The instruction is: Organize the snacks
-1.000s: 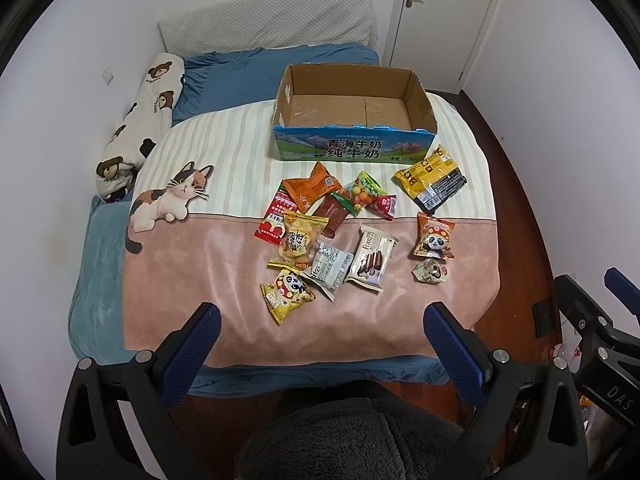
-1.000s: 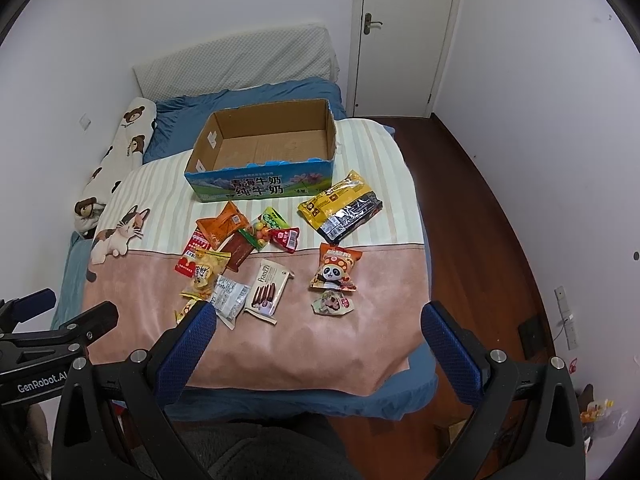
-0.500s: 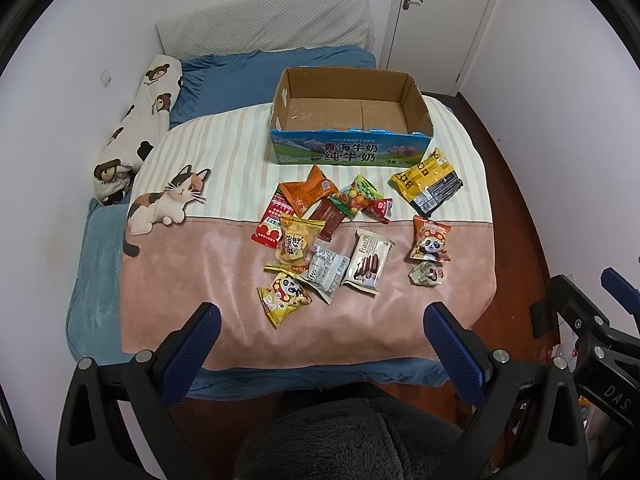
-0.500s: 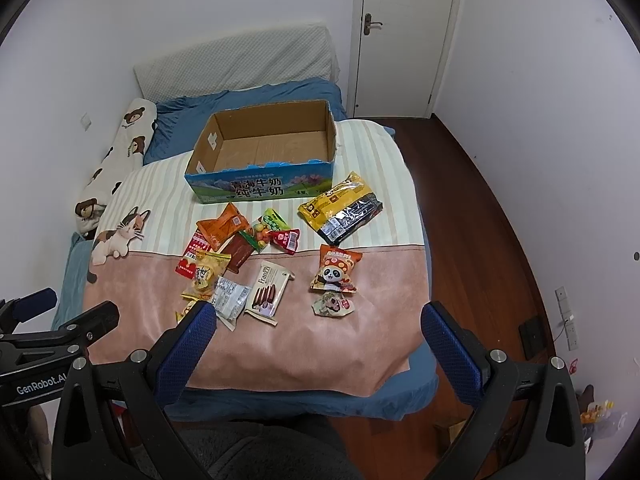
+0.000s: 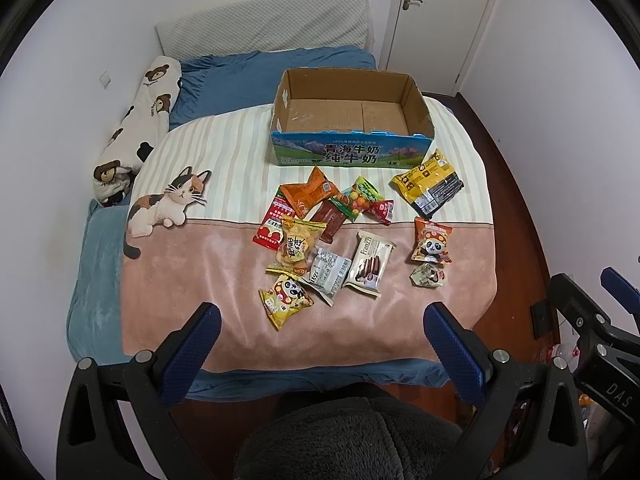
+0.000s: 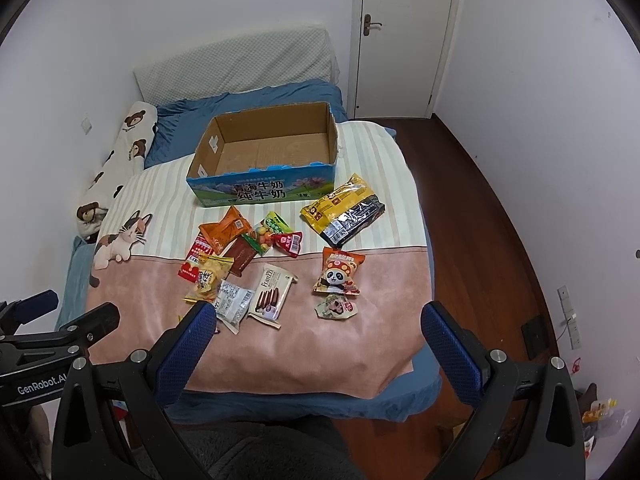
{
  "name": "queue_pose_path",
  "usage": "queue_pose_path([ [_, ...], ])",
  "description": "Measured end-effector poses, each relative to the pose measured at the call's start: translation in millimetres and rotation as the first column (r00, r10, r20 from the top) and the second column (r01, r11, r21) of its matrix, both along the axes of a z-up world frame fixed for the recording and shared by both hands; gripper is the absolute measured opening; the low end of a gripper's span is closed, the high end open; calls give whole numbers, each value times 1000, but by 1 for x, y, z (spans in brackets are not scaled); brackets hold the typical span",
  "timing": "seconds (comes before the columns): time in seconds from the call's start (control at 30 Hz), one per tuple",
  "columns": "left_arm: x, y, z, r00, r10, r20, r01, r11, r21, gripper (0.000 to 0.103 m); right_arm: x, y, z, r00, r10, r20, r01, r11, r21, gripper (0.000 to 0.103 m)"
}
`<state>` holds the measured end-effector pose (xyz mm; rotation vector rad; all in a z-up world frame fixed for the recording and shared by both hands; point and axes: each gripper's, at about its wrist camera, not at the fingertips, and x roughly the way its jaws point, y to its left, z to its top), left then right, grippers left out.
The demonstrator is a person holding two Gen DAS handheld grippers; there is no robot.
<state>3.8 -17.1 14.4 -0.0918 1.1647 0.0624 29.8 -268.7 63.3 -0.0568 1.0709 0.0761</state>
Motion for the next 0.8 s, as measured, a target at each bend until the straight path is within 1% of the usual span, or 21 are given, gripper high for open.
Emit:
queue_pose_path([
  [0.8,-2,3,-6,1000,-5,-8,5,1000,-11,103,-3,0,-6,1000,-16,-11,16,1000,2,103],
])
